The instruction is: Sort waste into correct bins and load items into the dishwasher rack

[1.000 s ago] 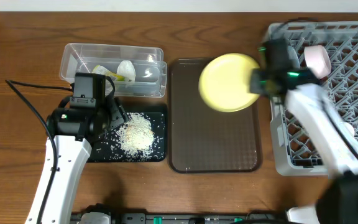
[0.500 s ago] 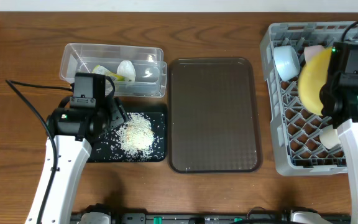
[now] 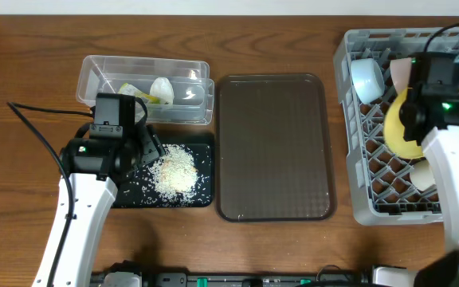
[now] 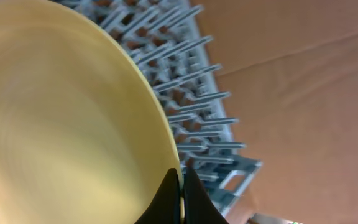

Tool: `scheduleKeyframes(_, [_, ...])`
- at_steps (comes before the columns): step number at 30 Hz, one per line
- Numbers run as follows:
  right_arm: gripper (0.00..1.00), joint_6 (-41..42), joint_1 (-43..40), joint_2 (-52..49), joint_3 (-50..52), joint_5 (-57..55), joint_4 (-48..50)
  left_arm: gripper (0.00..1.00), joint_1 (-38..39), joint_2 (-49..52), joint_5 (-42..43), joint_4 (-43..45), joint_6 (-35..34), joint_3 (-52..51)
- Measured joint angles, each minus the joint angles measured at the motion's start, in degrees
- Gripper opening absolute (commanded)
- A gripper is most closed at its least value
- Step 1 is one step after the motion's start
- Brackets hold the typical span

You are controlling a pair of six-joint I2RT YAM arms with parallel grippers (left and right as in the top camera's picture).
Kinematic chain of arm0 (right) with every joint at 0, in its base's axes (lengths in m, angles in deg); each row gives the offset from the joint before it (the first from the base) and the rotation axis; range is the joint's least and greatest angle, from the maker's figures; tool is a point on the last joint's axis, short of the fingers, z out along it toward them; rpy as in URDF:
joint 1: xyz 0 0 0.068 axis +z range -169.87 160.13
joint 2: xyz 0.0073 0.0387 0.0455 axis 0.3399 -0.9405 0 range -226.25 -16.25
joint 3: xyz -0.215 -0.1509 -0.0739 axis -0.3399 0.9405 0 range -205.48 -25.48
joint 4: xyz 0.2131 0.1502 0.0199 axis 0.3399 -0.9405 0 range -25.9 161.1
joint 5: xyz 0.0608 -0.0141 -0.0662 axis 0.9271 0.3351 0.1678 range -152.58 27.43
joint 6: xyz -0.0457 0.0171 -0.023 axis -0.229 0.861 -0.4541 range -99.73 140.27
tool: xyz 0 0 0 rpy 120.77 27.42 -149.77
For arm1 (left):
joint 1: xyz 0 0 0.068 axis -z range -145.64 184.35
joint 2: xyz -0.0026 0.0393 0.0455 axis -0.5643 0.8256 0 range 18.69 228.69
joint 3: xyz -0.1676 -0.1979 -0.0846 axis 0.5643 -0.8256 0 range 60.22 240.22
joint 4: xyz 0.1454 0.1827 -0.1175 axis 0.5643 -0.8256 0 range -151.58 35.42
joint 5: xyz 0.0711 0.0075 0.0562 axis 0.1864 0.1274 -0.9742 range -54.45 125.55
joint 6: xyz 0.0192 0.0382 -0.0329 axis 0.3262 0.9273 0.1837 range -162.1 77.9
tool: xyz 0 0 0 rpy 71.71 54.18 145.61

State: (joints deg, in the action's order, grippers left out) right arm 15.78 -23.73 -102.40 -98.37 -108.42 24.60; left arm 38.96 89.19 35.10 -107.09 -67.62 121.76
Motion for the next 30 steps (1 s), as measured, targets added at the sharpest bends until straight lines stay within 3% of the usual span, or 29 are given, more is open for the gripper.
scheduleKeyframes(2, [0.07,1.46,0.76,-0.72,0.24,2.14,-0.15,0.75,0.0,0.0,0.02,0.0,0.0,0.0])
scheduleKeyframes(5, [0.47,4.5,2.21,-0.76,0.31,6.99,0.13,0.75,0.0,0.0,0.02,-0.02,0.0,0.0])
scheduleKeyframes(7, [0.61,6.12,2.58,-0.28,0.33,10.56,0.28,0.81,0.0,0.0,0.04,0.0,-0.13,0.0])
scheduleKeyframes(9, [0.68,8.33,2.49,0.63,0.33,13.42,0.37,0.82,0.0,0.0,0.0,0.0,-0.02,0.0])
scheduleKeyframes(13, [0.78,10.88,2.47,5.75,0.33,22.1,0.98,0.84,0.0,0.0,0.02,0.07,0.0,0.0])
scheduleKeyframes(17, [0.81,11.82,2.47,11.32,0.31,34.05,-0.02,0.87,0.0,0.0,0.02,0.81,0.04,0.0])
scheduleKeyframes(23, [0.86,11.91,2.49,10.93,1.55,46.51,-4.74,0.93,0.0,0.0,0.76,1.33,4.09,0.0])
scheduleKeyframes(30, [0.99,13.05,2.49,10.16,10.78,50.58,-5.55,0.91,0.0,0.22,3.3,-9.55,9.51,-0.02])
